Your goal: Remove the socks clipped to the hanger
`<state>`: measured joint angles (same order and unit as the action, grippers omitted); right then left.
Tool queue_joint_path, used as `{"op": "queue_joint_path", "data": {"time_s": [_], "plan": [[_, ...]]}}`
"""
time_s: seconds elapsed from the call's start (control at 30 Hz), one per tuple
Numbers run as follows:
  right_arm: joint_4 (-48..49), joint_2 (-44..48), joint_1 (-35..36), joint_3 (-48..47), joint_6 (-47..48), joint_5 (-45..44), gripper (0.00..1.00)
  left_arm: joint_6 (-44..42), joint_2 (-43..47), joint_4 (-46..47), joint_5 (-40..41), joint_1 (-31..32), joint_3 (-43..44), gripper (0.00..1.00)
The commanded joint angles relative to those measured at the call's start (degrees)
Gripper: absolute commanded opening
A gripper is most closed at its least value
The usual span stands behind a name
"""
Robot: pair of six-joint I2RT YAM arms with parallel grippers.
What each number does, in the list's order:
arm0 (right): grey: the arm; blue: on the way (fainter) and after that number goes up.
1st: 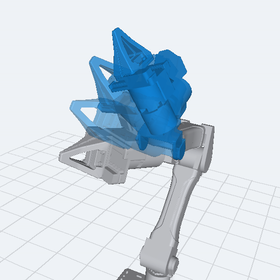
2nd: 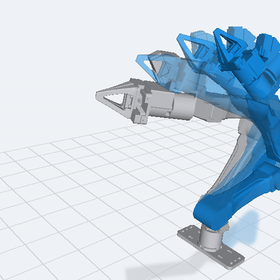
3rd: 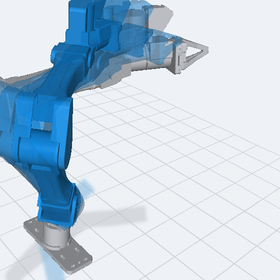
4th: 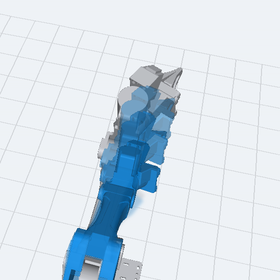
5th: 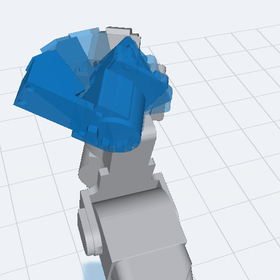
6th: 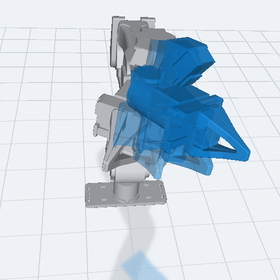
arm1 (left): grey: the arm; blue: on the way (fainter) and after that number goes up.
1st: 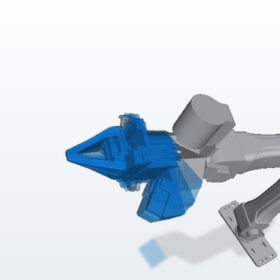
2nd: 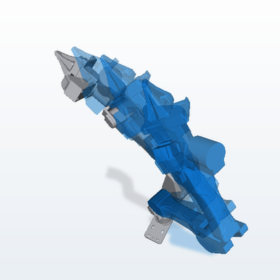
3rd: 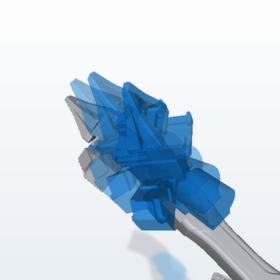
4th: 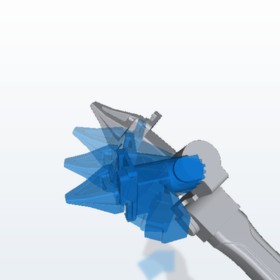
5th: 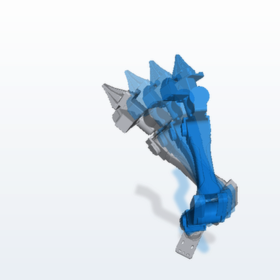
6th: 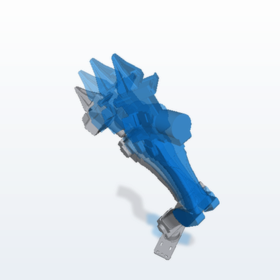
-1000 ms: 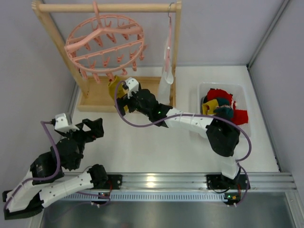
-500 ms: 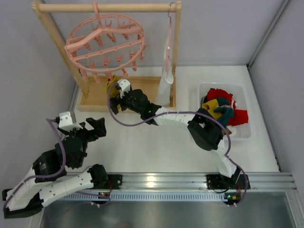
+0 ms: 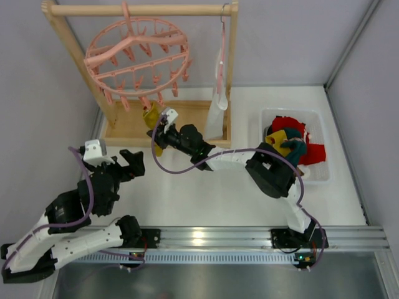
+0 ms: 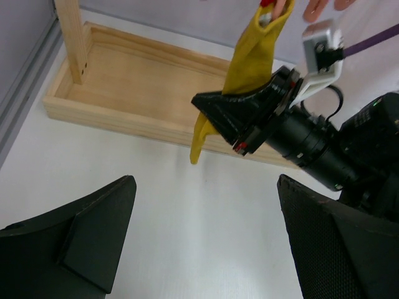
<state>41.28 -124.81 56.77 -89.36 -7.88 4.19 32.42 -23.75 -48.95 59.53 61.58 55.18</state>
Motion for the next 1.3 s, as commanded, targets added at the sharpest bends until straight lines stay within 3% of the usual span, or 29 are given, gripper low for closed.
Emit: {"op": "queue_joint_path", "data": {"time_s": [0.0, 0.3, 0.47, 0.7, 0.8, 0.83, 0.9, 1.03, 1.27], "plan": [[9.7, 7.1, -0.5, 6.2, -2.7, 1.1, 0.02, -1.0, -5.8, 4.3, -3.4, -0.1, 7.7, 0.98], [15.9, 16.3, 1.3, 19.2, -4.4, 0.2, 0.00, -1.0, -24.6, 6.1, -5.9, -0.1, 29.6, 0.99], [15.5, 20.4, 2.1, 22.9, -5.5, -0.2, 0.00, -7.0, -29.2, 15.1, -8.6, -0.1, 32.9, 0.98], [13.3, 23.9, 2.6, 25.6, -7.5, 1.7, 0.00, -10.1, -35.9, 20.3, -11.4, -0.7, 37.3, 0.98], [13.0, 25.3, 2.5, 26.8, -7.9, 2.4, 0.00, -8.6, -39.0, 20.1, -19.2, -5.2, 38.5, 0.98], [13.0, 26.0, 2.5, 27.5, -8.2, 2.6, 0.00, -6.9, -39.4, 20.1, -26.1, -10.2, 38.4, 0.98], [12.6, 26.7, 2.6, 28.0, -8.5, 2.6, 0.00, -5.0, -40.4, 20.1, -31.7, -18.6, 37.4, 0.98], [9.9, 27.3, 2.6, 27.8, -8.1, 2.8, 0.00, -1.0, -42.3, 20.1, -41.7, -27.0, 35.6, 0.98], [8.8, 27.8, 2.6, 28.3, -7.4, 2.5, 0.00, 1.6, -45.4, 20.9, -48.7, -32.1, 35.3, 0.97]]}}
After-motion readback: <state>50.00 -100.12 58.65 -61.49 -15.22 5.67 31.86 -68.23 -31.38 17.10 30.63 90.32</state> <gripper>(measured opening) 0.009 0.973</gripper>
